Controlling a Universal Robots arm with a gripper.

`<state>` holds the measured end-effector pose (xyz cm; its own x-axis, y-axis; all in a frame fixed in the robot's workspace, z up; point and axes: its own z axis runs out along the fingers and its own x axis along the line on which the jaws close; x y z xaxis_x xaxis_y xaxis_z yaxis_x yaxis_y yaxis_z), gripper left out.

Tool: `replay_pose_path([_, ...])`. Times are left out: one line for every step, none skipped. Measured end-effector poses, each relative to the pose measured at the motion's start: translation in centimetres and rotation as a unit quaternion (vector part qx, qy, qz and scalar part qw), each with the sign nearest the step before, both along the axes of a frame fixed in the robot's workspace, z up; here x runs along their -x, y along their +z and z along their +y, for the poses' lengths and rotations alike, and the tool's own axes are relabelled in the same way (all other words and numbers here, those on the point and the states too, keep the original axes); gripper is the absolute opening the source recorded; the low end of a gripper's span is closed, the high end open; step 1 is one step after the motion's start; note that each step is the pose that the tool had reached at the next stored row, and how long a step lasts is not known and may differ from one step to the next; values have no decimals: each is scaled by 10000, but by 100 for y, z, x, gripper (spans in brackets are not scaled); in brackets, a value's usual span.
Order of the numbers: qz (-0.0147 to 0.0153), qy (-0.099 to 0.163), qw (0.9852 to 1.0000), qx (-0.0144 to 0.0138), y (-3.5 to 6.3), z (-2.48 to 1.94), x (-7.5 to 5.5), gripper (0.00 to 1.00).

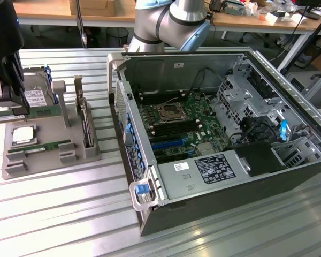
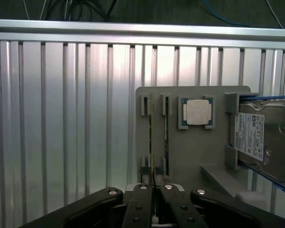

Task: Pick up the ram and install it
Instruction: 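Pick up the ram and move it above insertion slot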

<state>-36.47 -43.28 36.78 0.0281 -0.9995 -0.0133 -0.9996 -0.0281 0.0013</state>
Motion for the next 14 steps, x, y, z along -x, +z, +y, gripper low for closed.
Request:
replay_pose_path([-1, 0, 10000, 0, 14, 0, 0, 12])
replay_pose_path([0, 0, 10000, 0, 22, 0, 0, 12])
replay_pose_path([0, 0, 10000, 0, 34, 0, 0, 12])
replay_pose_path([0, 0, 10000, 0, 47, 0, 0, 12])
replay_pose_path([-1, 0, 10000, 0, 54, 0, 0, 12])
replay_pose_path([-1, 0, 10000, 0, 61, 0, 0, 12])
replay_pose_path([-1, 0, 10000, 0, 67, 0, 0, 12])
replay_pose_path([-1, 0, 10000, 0, 74, 0, 0, 12])
replay_pose_path([0, 0, 10000, 0, 79, 0, 0, 12])
replay_pose_path([-1, 0, 10000, 0, 83, 0, 0, 12])
replay_pose_path([0, 0, 10000, 0, 88, 0, 0, 12])
replay_pose_path([0, 0, 10000, 0, 93, 0, 0, 12])
replay_pose_path([0, 0, 10000, 0, 100, 0, 0, 12])
replay_pose_path([-1, 0, 10000, 0, 106, 0, 0, 12])
